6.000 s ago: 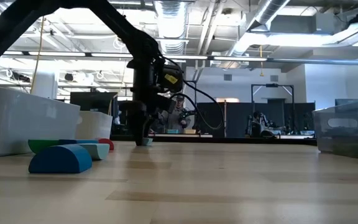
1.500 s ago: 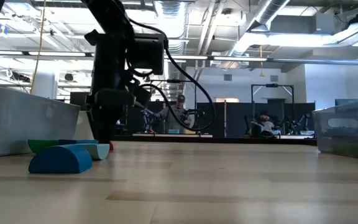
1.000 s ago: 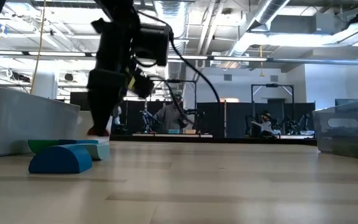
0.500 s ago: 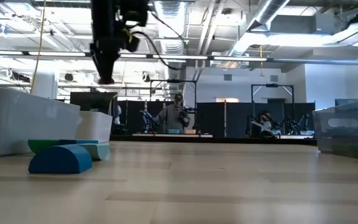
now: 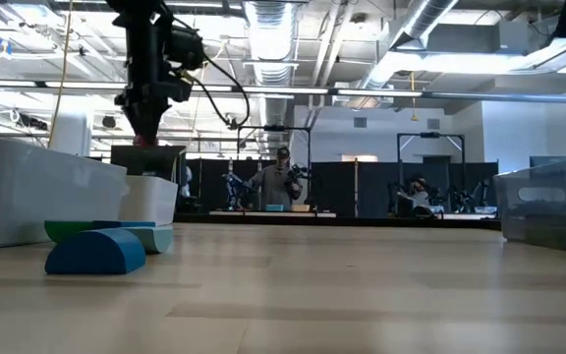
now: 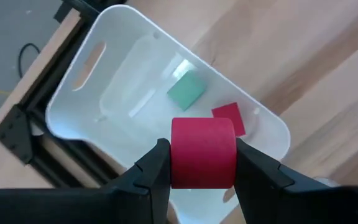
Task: Sort blocks by size
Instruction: Put the red semicircular block into the white bin, then put the blue semicircular block into the white bin
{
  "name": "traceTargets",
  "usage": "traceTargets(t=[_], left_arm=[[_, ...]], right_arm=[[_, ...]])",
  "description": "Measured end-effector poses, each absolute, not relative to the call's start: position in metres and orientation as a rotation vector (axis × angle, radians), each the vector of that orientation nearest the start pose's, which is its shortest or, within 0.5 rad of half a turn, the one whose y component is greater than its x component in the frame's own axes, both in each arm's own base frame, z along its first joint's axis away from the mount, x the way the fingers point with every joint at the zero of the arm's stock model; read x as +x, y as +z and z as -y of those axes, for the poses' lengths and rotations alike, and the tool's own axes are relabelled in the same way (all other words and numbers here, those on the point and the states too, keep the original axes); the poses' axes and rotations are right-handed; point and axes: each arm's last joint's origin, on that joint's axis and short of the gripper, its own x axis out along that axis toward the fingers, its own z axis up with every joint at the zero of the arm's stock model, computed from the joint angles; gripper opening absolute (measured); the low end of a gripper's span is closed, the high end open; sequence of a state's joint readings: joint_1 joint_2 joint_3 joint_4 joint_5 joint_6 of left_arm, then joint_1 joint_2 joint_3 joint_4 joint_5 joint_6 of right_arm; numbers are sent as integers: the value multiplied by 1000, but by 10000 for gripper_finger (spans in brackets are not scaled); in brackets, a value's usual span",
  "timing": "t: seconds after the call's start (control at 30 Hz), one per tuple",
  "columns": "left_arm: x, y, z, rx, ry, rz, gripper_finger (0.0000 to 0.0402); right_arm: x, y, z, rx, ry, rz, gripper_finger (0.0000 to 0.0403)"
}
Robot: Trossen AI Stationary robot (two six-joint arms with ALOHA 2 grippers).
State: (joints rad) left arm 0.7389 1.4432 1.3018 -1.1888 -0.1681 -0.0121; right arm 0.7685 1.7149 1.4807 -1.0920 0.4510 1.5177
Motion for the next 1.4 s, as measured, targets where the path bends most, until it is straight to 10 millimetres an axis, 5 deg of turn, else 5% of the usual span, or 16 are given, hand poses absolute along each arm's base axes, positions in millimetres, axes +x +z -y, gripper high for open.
traceTargets(t=[0.27, 0.5, 0.83, 1.17, 1.4], left_arm=[[186, 286, -186, -390, 778, -1297, 153], [187, 286, -186, -377, 762, -1294, 179], [192, 299, -177, -487, 633, -1173, 228], [203, 340, -109, -410, 383, -1008, 230], [206, 358, -49, -315, 189, -946, 230]], right_arm=[[273, 253, -203, 535, -486, -924, 255], [313, 229, -185, 460, -241, -752, 255], [336, 203, -161, 329, 36, -610, 255], [372, 141, -188, 162, 167, -595, 255], [399, 126, -191, 78, 154, -596, 255]])
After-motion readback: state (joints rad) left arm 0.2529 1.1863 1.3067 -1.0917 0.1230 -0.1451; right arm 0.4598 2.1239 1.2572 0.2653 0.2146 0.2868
